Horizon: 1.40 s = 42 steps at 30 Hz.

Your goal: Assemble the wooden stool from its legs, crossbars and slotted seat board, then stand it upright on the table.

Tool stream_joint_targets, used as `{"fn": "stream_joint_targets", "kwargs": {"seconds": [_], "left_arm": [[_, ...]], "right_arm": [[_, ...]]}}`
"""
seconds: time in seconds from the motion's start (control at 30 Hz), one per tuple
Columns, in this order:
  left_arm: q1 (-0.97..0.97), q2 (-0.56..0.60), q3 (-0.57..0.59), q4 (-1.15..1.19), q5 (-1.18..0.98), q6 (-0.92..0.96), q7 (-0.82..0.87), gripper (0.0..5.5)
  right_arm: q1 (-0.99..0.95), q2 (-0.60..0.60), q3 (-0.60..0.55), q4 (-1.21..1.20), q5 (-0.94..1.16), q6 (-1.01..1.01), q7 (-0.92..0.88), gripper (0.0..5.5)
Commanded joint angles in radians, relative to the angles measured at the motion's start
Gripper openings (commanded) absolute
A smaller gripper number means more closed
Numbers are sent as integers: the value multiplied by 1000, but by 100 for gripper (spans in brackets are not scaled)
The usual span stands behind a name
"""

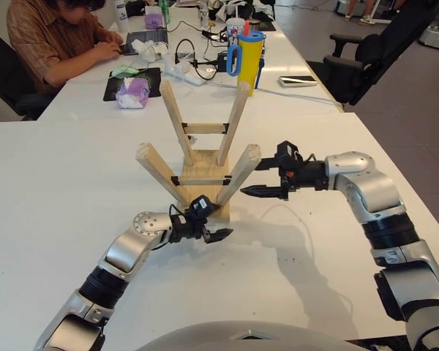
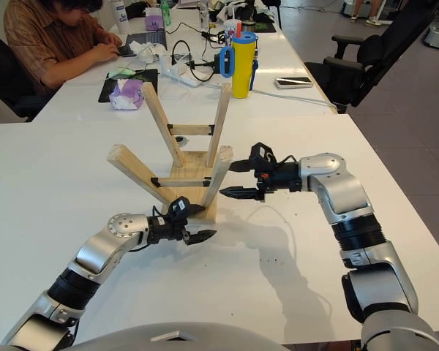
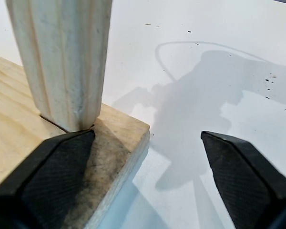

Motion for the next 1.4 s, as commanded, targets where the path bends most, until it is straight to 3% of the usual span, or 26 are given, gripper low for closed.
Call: {"fn": "stream_joint_targets", "kwargs": {"seconds": [0.03,0.2,0.37,0.47,0.53,0.67,0.77,0.87,1.03,1.1,1.23,1.4], "left_arm": [[66,43,-10,114,73,99,43,415],[94,60,3,85,66,87,38,415],[91,31,37,46,33,69,35,415],[80,16,42,50,40,48,39,415],[76,15,55,43,35,51,41,415],[77,40,72,4,30,78,37,415],[82,55,62,15,40,84,23,415],[97,56,57,28,48,77,27,415],[86,29,86,37,42,28,34,415],[113,38,112,-44,-13,-3,-17,415],[172,97,162,-165,-104,27,-105,415],[183,177,245,-157,-181,100,-180,415]], "right_arm": [[100,-73,-157,-46,119,83,16,326],[-60,65,-407,-211,498,288,-197,254],[-202,265,-447,-350,671,296,-529,178],[-198,411,-393,-418,690,269,-687,135],[-114,461,-298,-412,575,241,-749,103],[137,384,35,-201,168,173,-826,44],[161,386,33,-146,113,123,-822,2],[79,409,-28,-204,178,87,-780,2],[-60,452,-284,-286,522,143,-762,2],[-91,400,-328,-226,488,120,-742,2],[-113,298,-230,-1,215,-32,-673,2],[-155,272,-103,307,-13,-347,-427,2]]}}
